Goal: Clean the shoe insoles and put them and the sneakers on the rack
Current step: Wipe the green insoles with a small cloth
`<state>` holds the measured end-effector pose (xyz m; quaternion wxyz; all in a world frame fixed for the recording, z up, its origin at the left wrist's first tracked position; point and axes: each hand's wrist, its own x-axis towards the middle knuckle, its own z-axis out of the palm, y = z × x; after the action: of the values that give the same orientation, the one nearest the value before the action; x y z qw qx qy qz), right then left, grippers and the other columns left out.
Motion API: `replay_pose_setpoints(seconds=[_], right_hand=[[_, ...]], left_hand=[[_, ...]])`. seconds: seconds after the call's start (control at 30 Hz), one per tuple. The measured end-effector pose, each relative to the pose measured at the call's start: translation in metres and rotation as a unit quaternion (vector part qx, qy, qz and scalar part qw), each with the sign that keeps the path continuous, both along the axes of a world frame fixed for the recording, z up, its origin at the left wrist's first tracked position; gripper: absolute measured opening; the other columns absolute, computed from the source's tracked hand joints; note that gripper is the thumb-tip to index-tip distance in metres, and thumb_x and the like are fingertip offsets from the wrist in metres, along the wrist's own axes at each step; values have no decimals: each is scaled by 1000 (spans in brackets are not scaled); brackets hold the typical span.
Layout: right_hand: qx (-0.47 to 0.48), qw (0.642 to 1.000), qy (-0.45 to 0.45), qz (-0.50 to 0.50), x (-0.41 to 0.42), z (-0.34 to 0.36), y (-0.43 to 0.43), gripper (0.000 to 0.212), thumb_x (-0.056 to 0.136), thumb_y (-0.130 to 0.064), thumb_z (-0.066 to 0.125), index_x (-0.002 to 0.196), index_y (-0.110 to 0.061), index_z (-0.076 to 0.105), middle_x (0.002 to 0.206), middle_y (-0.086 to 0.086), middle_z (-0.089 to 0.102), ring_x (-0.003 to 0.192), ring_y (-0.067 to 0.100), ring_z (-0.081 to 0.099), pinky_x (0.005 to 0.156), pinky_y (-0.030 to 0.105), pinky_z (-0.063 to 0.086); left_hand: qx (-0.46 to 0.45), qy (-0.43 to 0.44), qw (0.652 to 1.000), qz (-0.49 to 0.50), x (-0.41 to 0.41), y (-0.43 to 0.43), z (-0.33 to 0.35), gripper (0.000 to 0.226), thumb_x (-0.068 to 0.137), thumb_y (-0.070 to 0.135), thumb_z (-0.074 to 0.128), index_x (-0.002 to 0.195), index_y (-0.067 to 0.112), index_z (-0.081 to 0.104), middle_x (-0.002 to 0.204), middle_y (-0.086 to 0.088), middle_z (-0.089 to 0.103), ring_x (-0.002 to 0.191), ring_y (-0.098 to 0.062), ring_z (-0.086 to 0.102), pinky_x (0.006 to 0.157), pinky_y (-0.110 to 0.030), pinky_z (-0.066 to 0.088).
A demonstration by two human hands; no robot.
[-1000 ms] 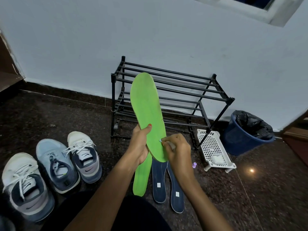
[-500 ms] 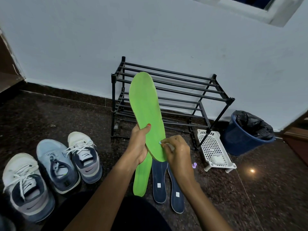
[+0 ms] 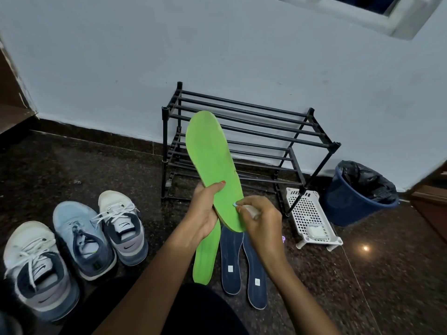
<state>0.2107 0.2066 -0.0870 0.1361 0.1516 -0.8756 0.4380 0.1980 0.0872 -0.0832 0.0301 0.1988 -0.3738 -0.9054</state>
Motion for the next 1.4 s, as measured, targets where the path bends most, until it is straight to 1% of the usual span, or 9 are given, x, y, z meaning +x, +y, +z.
replay_pose_setpoints(seconds=[0.1,0.27,0.4,0.5,0.67,0.93,1.17,1.27,1.4], right_hand=[[-36,999,-23,-10,-2,0,-1,13,82,4,61,85,-6,69,81,-2,61,73,-3,55,63,1,39],[-36,999,-2,-21,-8,-2,1,11,82,3,62,85,-5,68,87,3,62,79,-2,54,66,1,38],[12,1000,7,-9,-15,0,6,9,83,-4,63,83,-10,69,91,-5,53,81,-7,50,65,3,40],[36,999,26,10,-19,1,7,9,82,1,62,85,-3,69,90,-3,48,78,-4,49,65,3,41],[106,992,38,50,-9,-11,4,10,80,5,63,85,-1,70,85,0,51,79,17,56,65,30,51],[107,993,50,18,-17,-3,8,10,82,3,62,88,0,69,84,1,49,80,22,55,64,31,48],[112,991,32,73,-2,-11,2,10,81,6,61,85,1,69,84,9,55,81,26,57,68,39,52],[113,991,22,74,-5,-8,4,11,81,7,60,85,2,69,83,4,52,82,26,58,70,39,52],[122,990,58,35,-11,-7,4,12,79,10,60,82,2,68,81,5,52,78,25,55,60,34,49]], left_hand=[[16,28,999,-40,2,-2,1,39,88,-8,51,125,3,50,102,-11,65,89,-23,63,76,-34,52],[17,39,991,-131,8,3,2,44,89,-15,43,120,15,52,107,-11,64,95,-25,62,79,-37,52],[16,41,993,-105,6,5,1,42,94,-10,40,127,14,50,109,-10,63,92,-22,62,77,-34,52],[2,41,995,-86,6,8,1,43,95,-9,39,129,15,49,106,-8,63,89,-20,62,73,-33,52],[-35,41,998,-41,4,6,-2,45,96,-7,38,132,18,46,112,-5,62,92,-19,61,75,-31,52],[-76,58,995,-41,4,11,-3,42,95,-8,39,123,23,47,101,3,63,95,-18,60,78,-29,51],[-86,44,995,5,0,8,-7,45,95,-8,39,132,16,45,113,-4,60,110,-25,56,97,-41,45],[-88,46,995,3,0,10,-6,45,95,-8,39,133,16,44,115,-4,59,112,-25,55,99,-43,44],[-87,55,995,3,1,11,-5,45,95,-8,39,133,16,44,118,-5,58,113,-25,55,100,-42,44]])
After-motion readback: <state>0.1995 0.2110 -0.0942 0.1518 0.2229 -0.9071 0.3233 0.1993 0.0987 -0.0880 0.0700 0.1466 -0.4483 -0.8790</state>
